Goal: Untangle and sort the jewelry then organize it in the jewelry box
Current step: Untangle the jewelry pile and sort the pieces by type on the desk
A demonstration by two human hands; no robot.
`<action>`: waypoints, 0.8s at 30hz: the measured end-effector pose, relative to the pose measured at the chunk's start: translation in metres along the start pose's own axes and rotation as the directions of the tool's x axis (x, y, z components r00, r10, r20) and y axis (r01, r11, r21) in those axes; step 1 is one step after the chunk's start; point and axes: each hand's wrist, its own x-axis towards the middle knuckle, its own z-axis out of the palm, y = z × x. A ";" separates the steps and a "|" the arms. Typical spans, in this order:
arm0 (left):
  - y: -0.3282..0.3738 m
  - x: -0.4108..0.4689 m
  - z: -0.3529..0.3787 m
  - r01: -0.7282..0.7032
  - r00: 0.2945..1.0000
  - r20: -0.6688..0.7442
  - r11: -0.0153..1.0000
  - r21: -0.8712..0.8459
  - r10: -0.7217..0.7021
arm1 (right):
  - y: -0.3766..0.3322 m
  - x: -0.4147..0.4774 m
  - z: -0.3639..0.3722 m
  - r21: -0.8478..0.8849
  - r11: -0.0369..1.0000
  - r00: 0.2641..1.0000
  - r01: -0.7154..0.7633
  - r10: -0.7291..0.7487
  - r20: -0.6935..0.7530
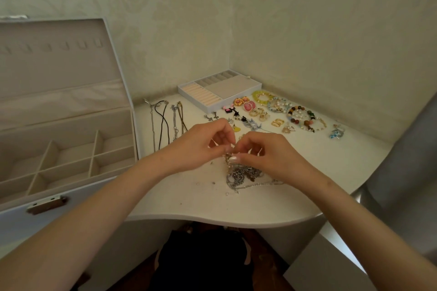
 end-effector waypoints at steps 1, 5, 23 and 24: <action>0.000 0.001 0.000 0.022 1.000 -0.005 0.998 -0.056 -0.023 | 0.000 0.001 0.003 0.032 0.999 1.000 -0.014 0.014 -0.001; 0.001 0.002 -0.001 0.037 0.998 -0.044 0.982 -0.186 -0.046 | -0.001 0.004 0.006 0.135 0.990 0.999 -0.038 0.037 0.011; 0.005 -0.016 -0.016 0.252 0.892 0.253 0.878 0.408 -0.374 | -0.011 0.010 -0.018 0.486 0.874 1.000 -0.001 -0.002 0.005; 0.004 -0.017 -0.016 0.262 0.873 0.272 0.861 0.437 -0.404 | -0.011 0.010 -0.018 0.480 0.877 1.000 0.001 -0.007 0.010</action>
